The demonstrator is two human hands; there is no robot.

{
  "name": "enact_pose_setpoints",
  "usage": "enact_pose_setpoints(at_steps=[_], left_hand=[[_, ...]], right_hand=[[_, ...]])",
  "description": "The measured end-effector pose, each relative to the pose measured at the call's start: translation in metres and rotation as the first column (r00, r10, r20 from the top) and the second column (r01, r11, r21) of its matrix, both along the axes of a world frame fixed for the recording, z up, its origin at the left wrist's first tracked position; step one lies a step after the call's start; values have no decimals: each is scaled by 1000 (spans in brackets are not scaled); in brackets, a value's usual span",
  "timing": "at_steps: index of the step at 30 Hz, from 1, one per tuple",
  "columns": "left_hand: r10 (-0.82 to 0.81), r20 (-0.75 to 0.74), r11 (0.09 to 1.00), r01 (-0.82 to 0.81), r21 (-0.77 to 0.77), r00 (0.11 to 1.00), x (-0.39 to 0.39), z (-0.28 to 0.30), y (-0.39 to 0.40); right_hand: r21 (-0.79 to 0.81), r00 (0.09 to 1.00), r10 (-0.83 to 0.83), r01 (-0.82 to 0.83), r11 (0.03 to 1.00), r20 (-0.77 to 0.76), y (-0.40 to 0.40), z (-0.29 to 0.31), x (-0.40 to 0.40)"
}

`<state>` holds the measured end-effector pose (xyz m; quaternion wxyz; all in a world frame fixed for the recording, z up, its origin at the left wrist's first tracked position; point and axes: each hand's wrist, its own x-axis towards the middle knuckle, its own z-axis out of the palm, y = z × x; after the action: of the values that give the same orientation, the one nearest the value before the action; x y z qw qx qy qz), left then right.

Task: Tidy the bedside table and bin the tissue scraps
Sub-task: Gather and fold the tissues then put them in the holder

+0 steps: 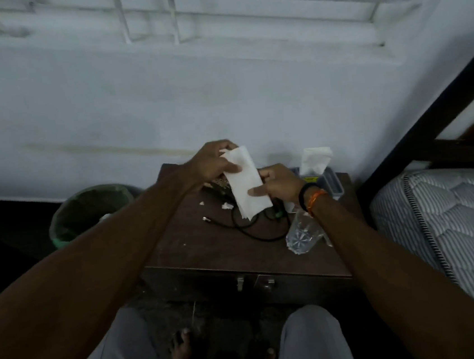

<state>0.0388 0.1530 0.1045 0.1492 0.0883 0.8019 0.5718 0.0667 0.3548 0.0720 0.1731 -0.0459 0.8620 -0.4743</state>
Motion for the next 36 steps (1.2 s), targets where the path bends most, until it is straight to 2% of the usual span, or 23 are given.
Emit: enact_pose_setpoints(at_steps=[3, 7, 13, 16, 28, 33, 36], left_hand=[[34, -24, 998, -33, 45, 999, -12, 11, 39], [-99, -33, 977, 91, -192, 995, -19, 1, 91], [-147, -57, 931, 119, -346, 987, -18, -8, 153], [-155, -29, 928, 135, -348, 987, -16, -16, 170], [-190, -181, 878, 85, -470, 965, -15, -40, 191], [-157, -184, 875, 50, -481, 970, -15, -48, 192], [-125, -210, 878, 10, -478, 970, -13, -50, 194]], right_hand=[[-94, 989, -144, 139, 986, -43, 42, 6, -7], [-104, 957, -270, 259, 960, -108, 95, 14, -6], [-157, 905, -402, 380, 912, -141, 145, 12, -5], [-157, 892, -426, 403, 901, -150, 153, 7, -5], [95, 889, -438, 452, 887, -135, 166, -23, -12], [272, 889, -392, 448, 851, -238, 159, -23, -12], [295, 874, -387, 468, 833, -293, 159, -24, -10]])
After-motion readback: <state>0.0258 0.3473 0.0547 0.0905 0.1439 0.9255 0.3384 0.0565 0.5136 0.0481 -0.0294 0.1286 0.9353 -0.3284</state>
